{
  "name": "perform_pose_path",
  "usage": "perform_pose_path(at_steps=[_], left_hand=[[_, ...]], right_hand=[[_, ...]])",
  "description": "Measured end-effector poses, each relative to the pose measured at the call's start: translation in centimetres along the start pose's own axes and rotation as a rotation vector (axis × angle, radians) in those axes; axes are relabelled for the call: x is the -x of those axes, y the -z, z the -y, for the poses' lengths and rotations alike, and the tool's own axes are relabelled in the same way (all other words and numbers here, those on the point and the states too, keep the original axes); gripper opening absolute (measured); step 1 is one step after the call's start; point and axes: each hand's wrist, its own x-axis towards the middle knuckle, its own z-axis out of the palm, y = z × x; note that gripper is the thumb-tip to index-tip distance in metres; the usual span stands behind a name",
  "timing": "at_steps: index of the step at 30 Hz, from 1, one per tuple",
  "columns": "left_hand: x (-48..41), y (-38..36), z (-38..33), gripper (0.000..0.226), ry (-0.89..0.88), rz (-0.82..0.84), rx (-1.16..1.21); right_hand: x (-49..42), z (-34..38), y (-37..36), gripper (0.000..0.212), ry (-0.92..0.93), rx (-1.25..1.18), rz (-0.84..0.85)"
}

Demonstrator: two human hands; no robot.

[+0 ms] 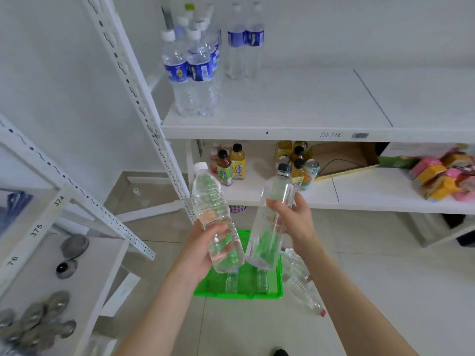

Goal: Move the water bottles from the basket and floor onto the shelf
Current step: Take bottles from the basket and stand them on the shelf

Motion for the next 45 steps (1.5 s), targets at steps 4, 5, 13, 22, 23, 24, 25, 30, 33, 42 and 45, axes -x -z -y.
perform_pose_path(at_steps=[4, 5, 13, 22, 23, 24, 25, 30, 33, 42, 45], left_hand=[[0.0, -4.0, -3.0, 0.064, -0.073, 0.082, -0.005], [-0.1, -5.0, -3.8, 0.061, -0.097, 0.099, -0.022], [-2.2, -12.3, -10.0, 0.051, -0.277, 0.158, -0.127], [-7.5, -15.3, -17.0, 0.055, -0.358, 0.082, -0.207], [-8.5, -15.3, -17.9, 0.055, -0.37, 0.07, -0.23], [-9.5, -15.2, -18.9, 0.055, -0.383, 0.062, -0.252], [-10.7, -15.1, -19.8, 0.056, -0.396, 0.061, -0.279], [-16.9, -14.8, -23.6, 0.053, -0.412, 0.039, -0.409], [-20.7, -14.9, -25.2, 0.052, -0.425, 0.012, -0.474], [-29.2, -16.9, -26.6, 0.054, -0.457, -0.069, -0.435], [-31.5, -17.5, -26.7, 0.051, -0.49, -0.13, -0.431]], right_hand=[[-0.6, 4.9, 1.7, 0.044, 0.081, 0.004, 0.036], [-0.9, 6.1, 2.1, 0.046, 0.09, 0.005, 0.036], [-5.0, 14.6, 4.5, 0.047, 0.178, 0.046, 0.061], [-12.0, 20.5, 2.5, 0.052, 0.263, 0.1, 0.134], [-13.0, 20.9, 1.9, 0.05, 0.268, 0.103, 0.131], [-14.1, 21.2, 1.3, 0.049, 0.274, 0.098, 0.131], [-15.2, 21.5, 0.6, 0.048, 0.279, 0.088, 0.129], [-20.9, 22.7, -2.9, 0.05, 0.292, 0.063, 0.107], [-24.3, 23.3, -4.3, 0.051, 0.293, 0.078, 0.081], [-33.0, 24.4, -6.0, 0.068, 0.322, 0.166, 0.071], [-35.7, 24.1, -6.4, 0.068, 0.345, 0.159, 0.044]])
